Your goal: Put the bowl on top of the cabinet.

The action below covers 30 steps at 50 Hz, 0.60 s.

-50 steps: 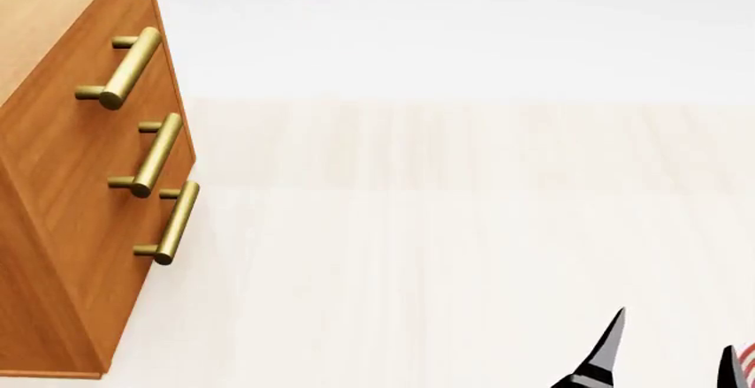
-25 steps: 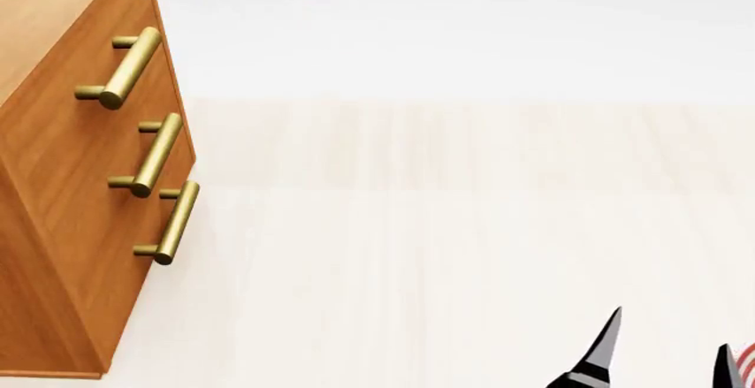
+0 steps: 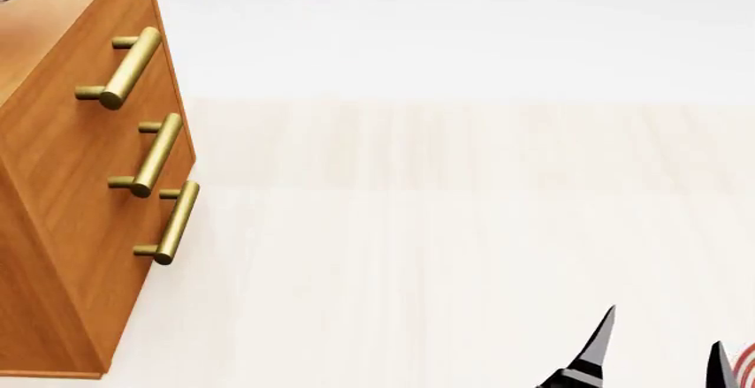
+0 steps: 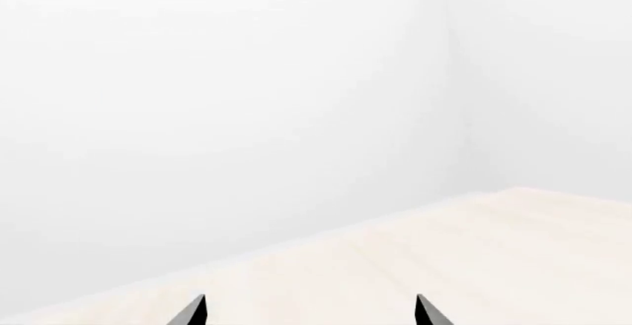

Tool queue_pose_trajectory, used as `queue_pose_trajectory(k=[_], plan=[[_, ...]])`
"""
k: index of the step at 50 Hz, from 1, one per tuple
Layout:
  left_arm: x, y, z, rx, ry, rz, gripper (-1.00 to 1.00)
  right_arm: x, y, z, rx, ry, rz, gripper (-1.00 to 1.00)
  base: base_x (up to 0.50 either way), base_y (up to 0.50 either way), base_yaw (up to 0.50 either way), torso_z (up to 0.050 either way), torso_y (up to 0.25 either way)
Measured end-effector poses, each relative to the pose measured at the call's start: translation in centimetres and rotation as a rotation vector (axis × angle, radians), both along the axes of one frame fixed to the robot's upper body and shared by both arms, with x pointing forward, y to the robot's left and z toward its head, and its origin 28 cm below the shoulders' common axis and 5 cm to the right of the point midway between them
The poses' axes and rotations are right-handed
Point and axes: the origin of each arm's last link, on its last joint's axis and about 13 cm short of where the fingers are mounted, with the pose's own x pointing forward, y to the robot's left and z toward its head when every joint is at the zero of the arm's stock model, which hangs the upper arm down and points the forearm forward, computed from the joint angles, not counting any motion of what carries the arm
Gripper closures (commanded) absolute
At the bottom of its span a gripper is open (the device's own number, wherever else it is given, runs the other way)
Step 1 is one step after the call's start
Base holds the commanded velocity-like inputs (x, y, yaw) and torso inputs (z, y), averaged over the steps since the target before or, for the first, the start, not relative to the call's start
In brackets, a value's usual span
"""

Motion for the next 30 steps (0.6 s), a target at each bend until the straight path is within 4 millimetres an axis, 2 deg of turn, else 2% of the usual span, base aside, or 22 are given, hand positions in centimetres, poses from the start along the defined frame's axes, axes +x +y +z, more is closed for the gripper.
queue_pose_trajectory(k=[30], plan=[[1.2, 0.6, -1.8, -0.008, 0.03, 0.033, 1.0, 0.2, 0.1, -0.2, -0.003, 0.01, -0.001, -1.0, 0.0, 0.0, 0.0, 0.0, 0.0]])
